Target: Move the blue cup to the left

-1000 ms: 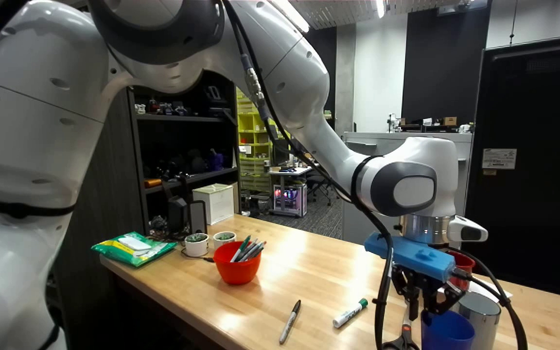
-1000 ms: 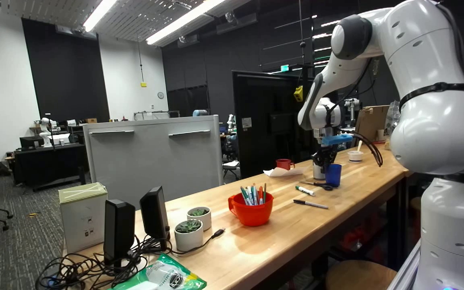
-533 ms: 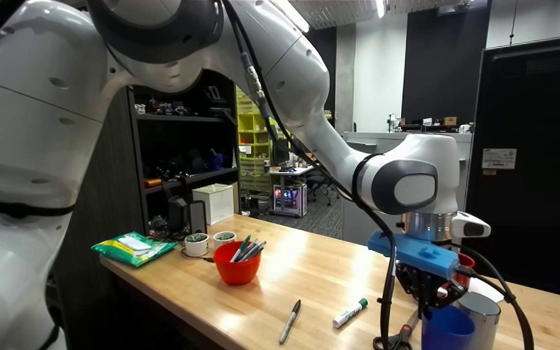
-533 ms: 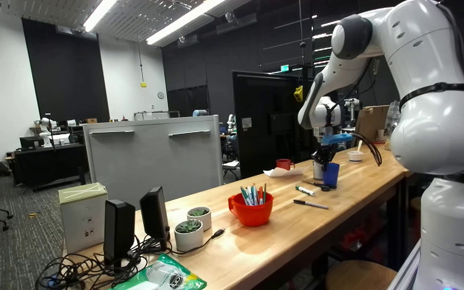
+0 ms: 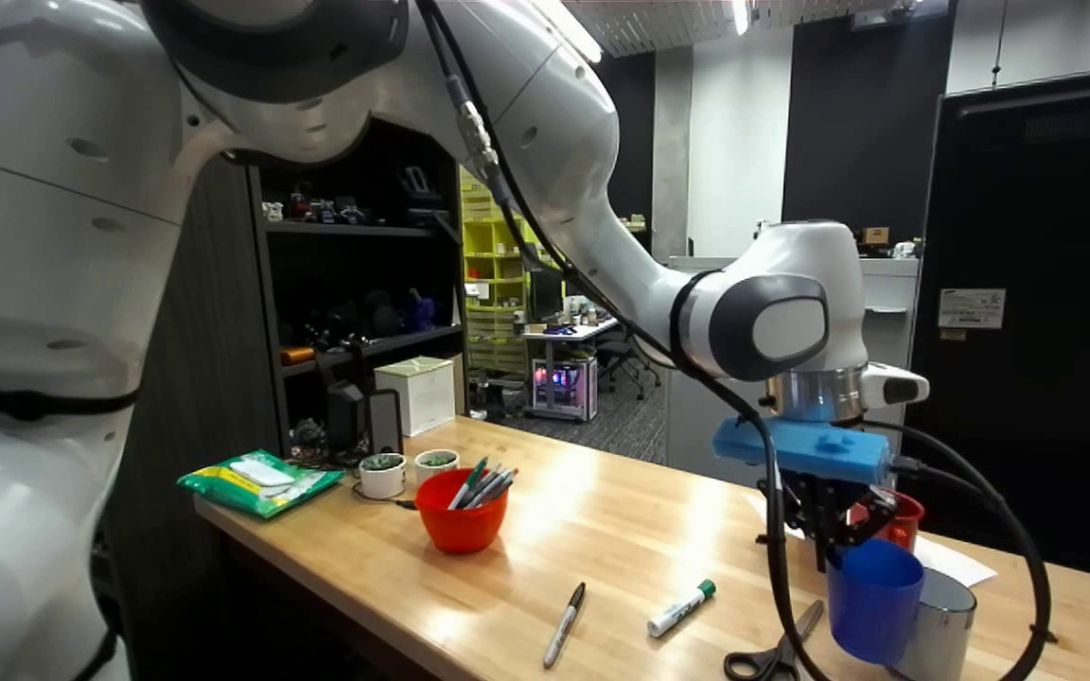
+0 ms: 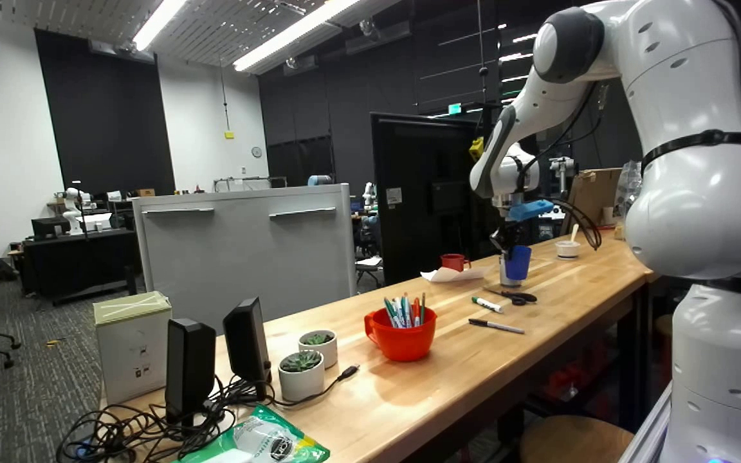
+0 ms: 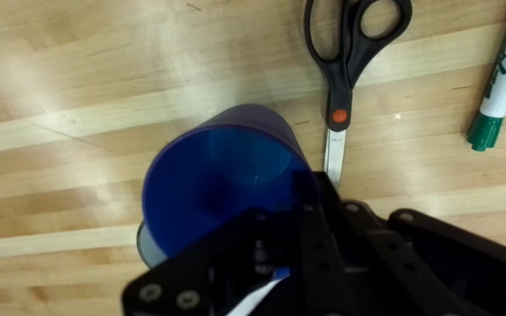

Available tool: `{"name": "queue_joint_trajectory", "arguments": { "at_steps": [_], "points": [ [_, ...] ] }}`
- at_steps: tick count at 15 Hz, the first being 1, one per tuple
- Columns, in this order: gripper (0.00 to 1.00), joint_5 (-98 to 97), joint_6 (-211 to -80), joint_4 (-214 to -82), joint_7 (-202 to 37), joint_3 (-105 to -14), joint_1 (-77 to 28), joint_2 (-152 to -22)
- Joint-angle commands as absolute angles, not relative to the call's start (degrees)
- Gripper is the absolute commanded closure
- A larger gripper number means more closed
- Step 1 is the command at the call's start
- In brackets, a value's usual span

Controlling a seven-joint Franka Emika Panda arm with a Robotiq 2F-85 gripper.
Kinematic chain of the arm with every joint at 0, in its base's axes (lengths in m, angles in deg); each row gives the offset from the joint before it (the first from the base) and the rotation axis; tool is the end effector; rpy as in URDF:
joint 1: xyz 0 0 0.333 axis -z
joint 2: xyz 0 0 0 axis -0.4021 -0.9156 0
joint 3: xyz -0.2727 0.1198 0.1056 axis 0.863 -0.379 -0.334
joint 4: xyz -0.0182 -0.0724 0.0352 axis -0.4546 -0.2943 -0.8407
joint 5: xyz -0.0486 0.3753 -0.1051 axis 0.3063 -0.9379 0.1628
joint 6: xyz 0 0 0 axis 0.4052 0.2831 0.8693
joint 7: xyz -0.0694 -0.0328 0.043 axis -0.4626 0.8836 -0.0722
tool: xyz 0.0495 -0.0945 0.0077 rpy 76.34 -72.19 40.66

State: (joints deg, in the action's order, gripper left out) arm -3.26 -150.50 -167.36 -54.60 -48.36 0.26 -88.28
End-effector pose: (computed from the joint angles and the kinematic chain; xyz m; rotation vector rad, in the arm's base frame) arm 0.4959 -0.3869 0.3437 2.9512 -0.3676 0.1783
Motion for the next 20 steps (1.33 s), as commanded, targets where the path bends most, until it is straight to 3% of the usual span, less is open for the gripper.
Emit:
{"name": "queue_joint_trajectory", "arguments": {
  "at_steps": [1,13,14,16,20],
  "points": [
    [0.99,-0.1,-152.2,-173.7,-52.0,-49.3,-2.0,-79.4],
    [0.99,2.8,-149.9,-194.5,-40.9,-55.4,-15.5,-55.0],
    [0.70,3.6,-149.8,-196.5,-41.0,-55.9,-16.7,-53.5],
    [0.66,5.2,-149.3,-201.4,-41.4,-57.1,-18.9,-50.4],
    [0.40,10.4,-148.8,-212.6,-44.7,-61.4,-23.0,-46.5]
  ]
}}
